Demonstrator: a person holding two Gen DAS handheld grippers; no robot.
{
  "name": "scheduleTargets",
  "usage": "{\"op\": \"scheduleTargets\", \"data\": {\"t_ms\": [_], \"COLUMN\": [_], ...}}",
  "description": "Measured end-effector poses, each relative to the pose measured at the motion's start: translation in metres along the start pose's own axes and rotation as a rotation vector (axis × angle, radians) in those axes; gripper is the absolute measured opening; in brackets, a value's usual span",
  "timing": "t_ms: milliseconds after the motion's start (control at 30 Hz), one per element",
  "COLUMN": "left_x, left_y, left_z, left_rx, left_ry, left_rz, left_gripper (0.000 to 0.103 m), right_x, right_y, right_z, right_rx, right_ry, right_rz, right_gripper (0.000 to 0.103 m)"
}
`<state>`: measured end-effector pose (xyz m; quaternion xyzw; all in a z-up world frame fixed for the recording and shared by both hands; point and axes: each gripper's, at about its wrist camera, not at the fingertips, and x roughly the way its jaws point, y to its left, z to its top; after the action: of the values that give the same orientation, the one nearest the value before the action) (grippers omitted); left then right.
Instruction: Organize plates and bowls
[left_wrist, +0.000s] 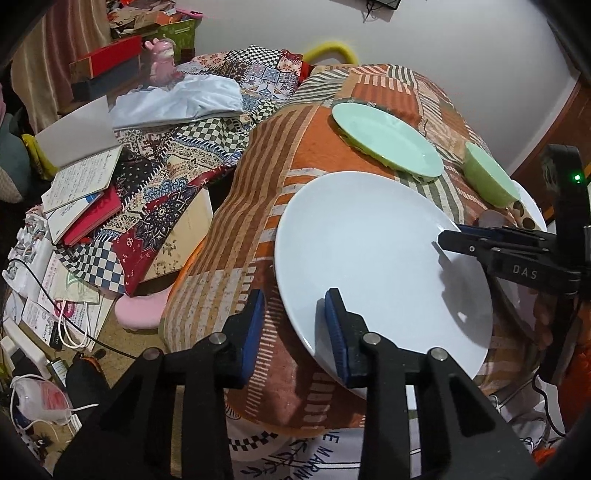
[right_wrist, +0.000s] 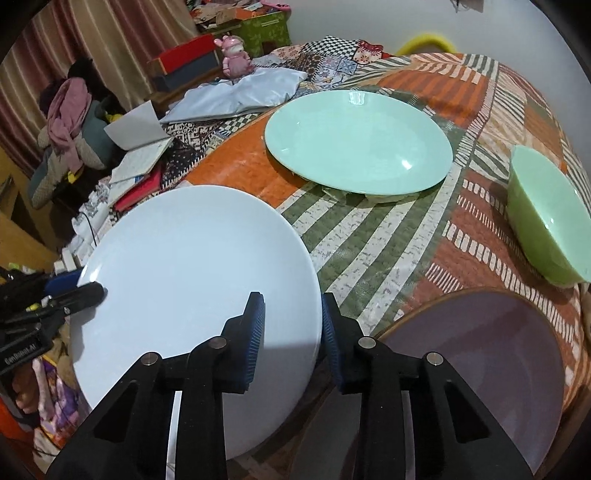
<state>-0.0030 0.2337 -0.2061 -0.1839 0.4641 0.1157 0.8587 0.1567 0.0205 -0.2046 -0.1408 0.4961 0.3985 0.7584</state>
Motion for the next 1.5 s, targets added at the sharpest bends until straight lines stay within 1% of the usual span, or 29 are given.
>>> {"op": "scheduleTargets", "data": {"t_ms": [100, 300, 533, 733, 867, 1100, 1500], "left_x": [-0.001, -0.003, -0.002, -0.006, -0.01, -0.022, -0.032], "left_y": [0.004, 0.008, 0.005, 0.002, 0.001, -0.016, -0.057], "left_z": [-0.002, -0.006, -0.007, -0.005, -0.004, 0.0, 0.008], "left_rx": [-0.016, -0.035, -0.033, -0.028, -0.031, 0.001, 0.069], "left_ry": [0.002, 0.003, 0.0, -0.009, -0.019, -0.058, -0.101], "left_rz": [0.006, 0.006, 0.007, 0.018, 0.012, 0.013, -0.028], "left_gripper": [0.034, 0.034, 0.034, 0.034, 0.034, 0.034, 0.034], "right_x": [-0.001, 0.003, 0.003, -0.003, -0.011, -0.028, -0.064], "right_y": [0.003, 0.008, 0.01, 0.008, 0.009, 0.0, -0.025], "right_z": [-0.004, -0.01, -0.012, -0.013, -0.015, -0.019, -0.033], "right_rx": [0.004, -0.008, 0.003, 0.022, 0.021, 0.052, 0.113], "right_ry": [0.007, 0.019, -0.005, -0.026, -0.05, -0.089, -0.162], "right_rz": [0.047, 0.07, 0.062, 0.068, 0.058, 0.055, 0.012], "right_gripper": [0.029, 0.029, 0.029, 0.028, 0.028, 0.028, 0.028]}}
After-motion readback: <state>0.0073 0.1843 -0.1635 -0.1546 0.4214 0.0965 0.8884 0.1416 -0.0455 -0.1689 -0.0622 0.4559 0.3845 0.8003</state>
